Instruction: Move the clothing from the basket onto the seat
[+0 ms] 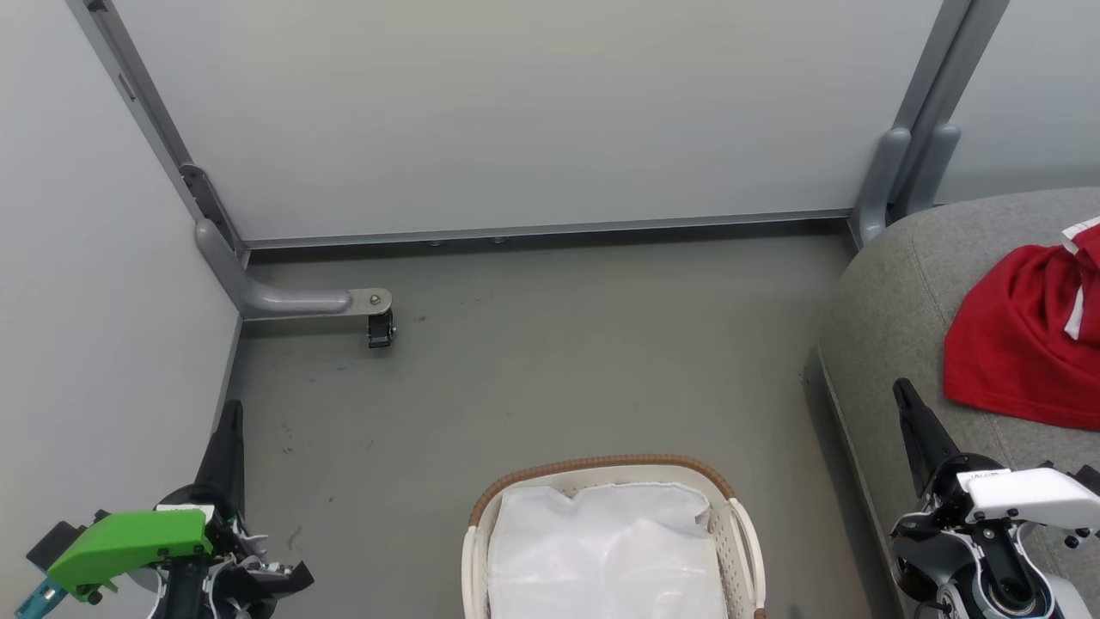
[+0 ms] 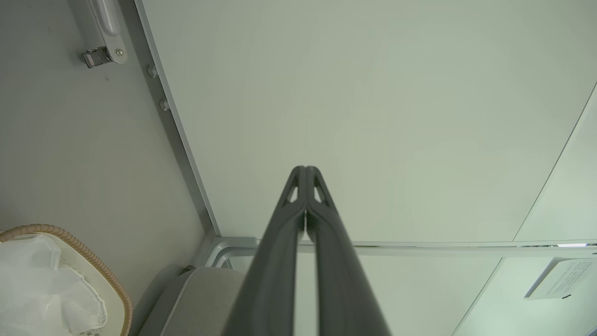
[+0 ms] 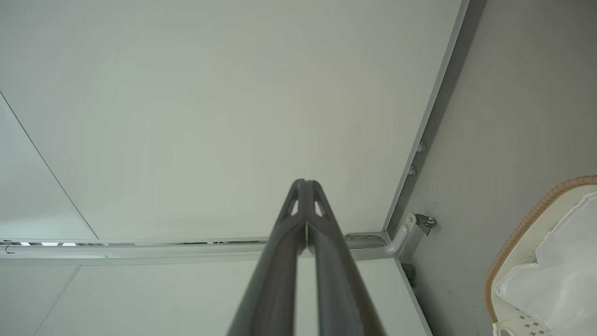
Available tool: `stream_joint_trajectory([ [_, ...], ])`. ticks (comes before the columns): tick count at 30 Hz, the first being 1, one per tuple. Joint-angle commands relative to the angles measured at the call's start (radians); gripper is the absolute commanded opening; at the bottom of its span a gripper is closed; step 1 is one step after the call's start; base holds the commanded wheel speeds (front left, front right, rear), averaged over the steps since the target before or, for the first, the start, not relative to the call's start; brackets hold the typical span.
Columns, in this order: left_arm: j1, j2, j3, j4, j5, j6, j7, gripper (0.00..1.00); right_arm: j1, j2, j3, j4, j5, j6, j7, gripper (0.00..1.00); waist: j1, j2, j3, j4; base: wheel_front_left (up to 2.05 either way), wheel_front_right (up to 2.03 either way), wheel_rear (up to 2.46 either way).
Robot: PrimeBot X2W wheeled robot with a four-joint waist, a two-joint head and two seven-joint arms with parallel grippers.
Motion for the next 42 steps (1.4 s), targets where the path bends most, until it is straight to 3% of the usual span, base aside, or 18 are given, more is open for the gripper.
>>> stream_joint_trajectory([
  [1, -0.010, 0.006, 0.003, -0.002, -0.003, -0.005, 0.004, 0.00, 0.010, -0.006, -0.002, -0.004, 0.003, -0.001, 0.002, 0.00, 0.0000, 0.0085, 0.000, 0.000, 0.00, 0.00, 0.00],
  [42, -0.010, 0.006, 0.003, -0.002, -0.002, -0.005, 0.005, 0.00, 0.010, -0.006, -0.002, -0.004, 0.003, -0.001, 0.002, 0.00, 0.0000, 0.0085, 0.000, 0.000, 0.00, 0.00, 0.00],
])
